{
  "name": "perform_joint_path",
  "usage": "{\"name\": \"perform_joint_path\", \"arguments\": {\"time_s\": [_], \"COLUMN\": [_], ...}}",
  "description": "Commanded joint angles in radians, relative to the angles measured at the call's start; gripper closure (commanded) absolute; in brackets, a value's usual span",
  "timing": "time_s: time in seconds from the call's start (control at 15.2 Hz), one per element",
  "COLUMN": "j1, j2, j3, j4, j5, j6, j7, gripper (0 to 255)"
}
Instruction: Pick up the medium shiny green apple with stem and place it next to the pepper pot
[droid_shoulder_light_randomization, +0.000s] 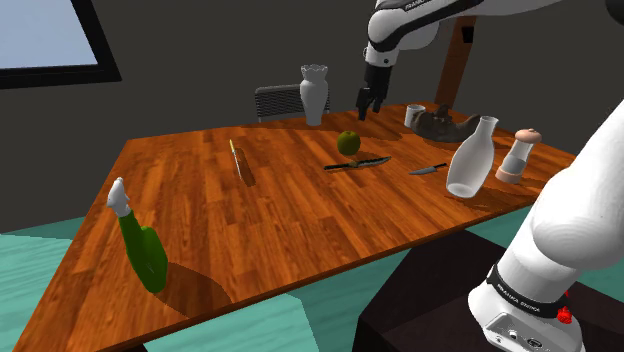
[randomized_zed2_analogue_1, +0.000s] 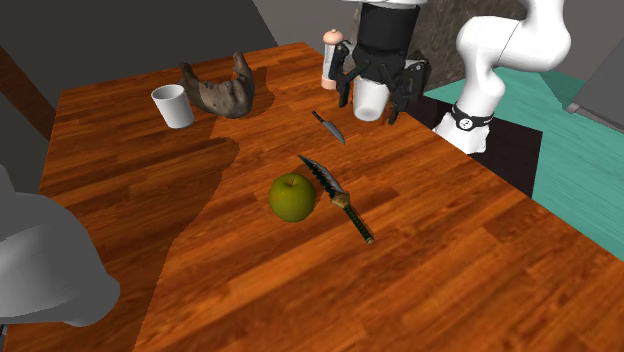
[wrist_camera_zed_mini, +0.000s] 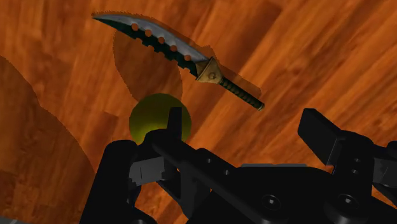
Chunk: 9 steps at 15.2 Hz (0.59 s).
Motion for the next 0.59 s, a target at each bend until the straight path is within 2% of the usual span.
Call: {"name": "perform_joint_path", "arguments": {"time_s": [0.0, 0.53], "j1": [-0.007, -0.067], "j2": [0.077, 0.388], "j3": [-0.016, -0.039], "j4": [0.058, 0.336], "j5": [0.027, 0.153], "j6": [0.021, 0.048], "j7": [-0.03, -0.136], "gripper": [0, 0]}}
